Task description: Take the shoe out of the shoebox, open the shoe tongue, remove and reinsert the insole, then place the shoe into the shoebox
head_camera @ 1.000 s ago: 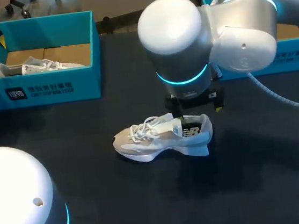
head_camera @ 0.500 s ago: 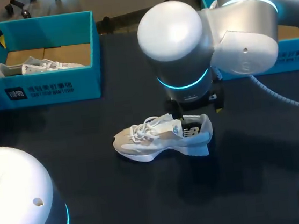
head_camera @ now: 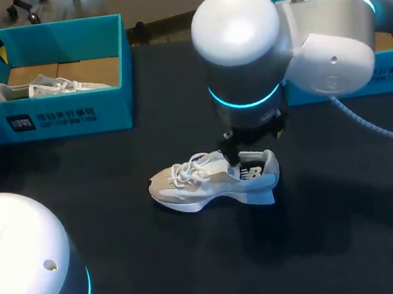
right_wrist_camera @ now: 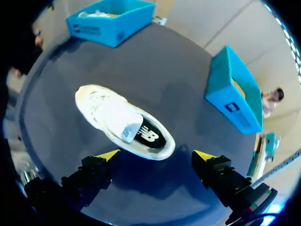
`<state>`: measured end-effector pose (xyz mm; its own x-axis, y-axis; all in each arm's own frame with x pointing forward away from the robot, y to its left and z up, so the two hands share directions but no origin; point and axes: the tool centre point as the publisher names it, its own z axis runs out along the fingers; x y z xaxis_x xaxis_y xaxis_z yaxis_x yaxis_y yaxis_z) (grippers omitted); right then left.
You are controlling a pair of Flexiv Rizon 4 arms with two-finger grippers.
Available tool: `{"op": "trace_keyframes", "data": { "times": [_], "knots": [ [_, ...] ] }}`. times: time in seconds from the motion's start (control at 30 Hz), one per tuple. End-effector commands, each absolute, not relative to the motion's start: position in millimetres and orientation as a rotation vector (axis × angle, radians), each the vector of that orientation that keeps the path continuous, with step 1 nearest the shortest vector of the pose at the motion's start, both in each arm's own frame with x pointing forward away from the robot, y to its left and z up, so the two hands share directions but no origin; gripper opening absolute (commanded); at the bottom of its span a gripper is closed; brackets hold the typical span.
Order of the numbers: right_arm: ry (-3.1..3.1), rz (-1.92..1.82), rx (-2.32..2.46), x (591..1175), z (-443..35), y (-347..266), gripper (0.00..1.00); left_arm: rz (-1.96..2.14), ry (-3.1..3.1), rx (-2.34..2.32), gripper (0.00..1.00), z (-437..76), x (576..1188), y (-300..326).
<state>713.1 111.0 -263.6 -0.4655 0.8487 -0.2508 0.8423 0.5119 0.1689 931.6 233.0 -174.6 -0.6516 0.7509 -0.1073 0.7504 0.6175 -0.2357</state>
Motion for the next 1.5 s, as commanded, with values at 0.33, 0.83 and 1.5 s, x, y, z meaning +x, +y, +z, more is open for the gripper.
{"op": "trace_keyframes", "data": {
  "times": [0.33, 0.83, 1.5],
  "knots": [
    [2.711, 0.137, 0.524, 708, -247, 101, 1.0, 0.407, -2.825, -1.311, 1.0, -175, 931, 233],
    [2.714, 0.099, 0.458, 706, -244, 95, 1.0, 0.407, -2.825, -1.311, 1.0, -175, 931, 233],
    [2.808, 0.415, 0.313, 700, -260, 84, 1.0, 0.407, -2.825, -1.311, 1.0, -175, 931, 233]
  ]
}}
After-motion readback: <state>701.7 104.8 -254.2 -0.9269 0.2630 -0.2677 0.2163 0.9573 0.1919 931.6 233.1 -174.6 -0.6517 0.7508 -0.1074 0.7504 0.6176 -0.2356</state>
